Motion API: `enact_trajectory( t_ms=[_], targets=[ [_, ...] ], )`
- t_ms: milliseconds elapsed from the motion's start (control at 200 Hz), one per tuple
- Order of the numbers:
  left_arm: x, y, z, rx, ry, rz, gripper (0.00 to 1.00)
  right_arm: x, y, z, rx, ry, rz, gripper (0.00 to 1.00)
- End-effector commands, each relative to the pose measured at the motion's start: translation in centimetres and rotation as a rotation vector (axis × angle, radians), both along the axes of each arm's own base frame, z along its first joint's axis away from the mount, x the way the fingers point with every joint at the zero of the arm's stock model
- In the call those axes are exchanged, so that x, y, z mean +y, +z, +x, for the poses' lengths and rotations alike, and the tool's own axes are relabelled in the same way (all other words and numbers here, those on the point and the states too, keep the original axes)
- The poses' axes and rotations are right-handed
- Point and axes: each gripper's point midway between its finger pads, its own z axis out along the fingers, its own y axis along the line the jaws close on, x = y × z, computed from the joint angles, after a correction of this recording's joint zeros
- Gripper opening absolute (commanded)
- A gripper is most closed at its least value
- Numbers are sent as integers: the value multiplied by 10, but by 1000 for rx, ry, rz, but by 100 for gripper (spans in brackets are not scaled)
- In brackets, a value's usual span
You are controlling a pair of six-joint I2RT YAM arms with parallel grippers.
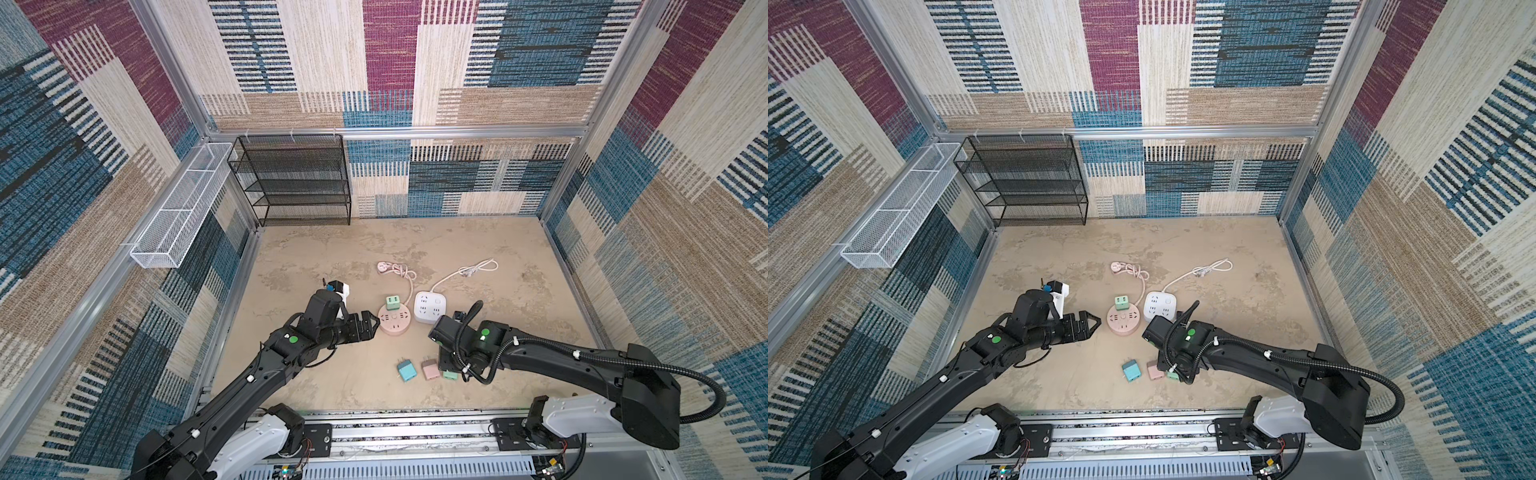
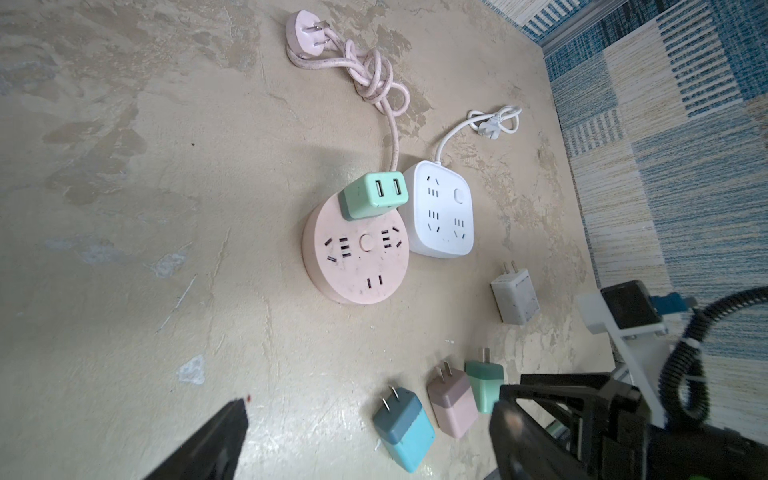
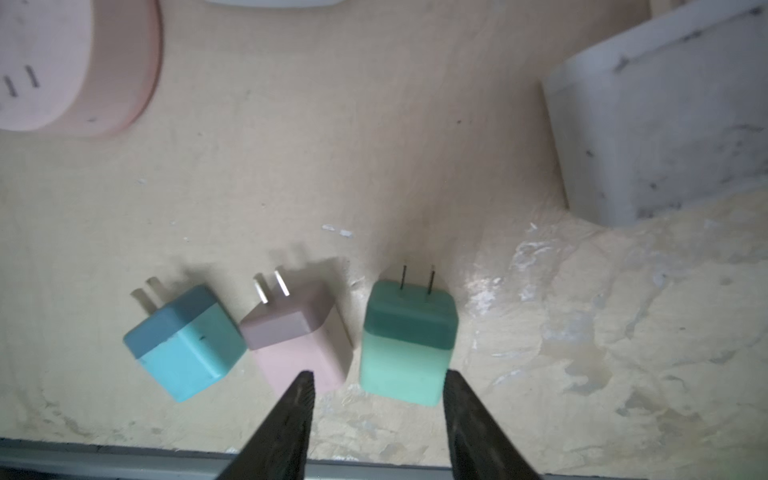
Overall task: Insert the plug
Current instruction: 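Move the right gripper toward the mint green charger nearest the robot, then grasp the mint green charger with the right gripper and lift it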
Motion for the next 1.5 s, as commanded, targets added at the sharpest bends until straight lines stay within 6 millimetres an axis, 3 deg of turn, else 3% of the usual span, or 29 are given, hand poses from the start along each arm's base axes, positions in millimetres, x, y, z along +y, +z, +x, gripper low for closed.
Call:
enact_trajectory(
  t_ms=[0, 165, 351, 466, 646, 1497],
  targets=[
    [1, 1, 2, -14, 18, -10, 96, 13, 9, 7, -36, 31, 12, 53],
    [5, 2, 0, -23, 24, -3, 96, 28, 6, 6, -31, 73, -6, 52],
    [6, 1, 0, -21, 27, 4, 96, 2, -2, 2, -18, 11, -120, 52],
    [4, -2, 1, -15, 21, 5, 96, -8, -9, -2, -4, -12, -142, 59],
    [-1, -5, 4, -4, 9, 1, 96, -6, -23, -9, 15, -28, -92, 57],
    [-3, -6, 6, 11, 6, 10, 95, -5, -56, -16, 81, 2, -77, 54]
  ],
)
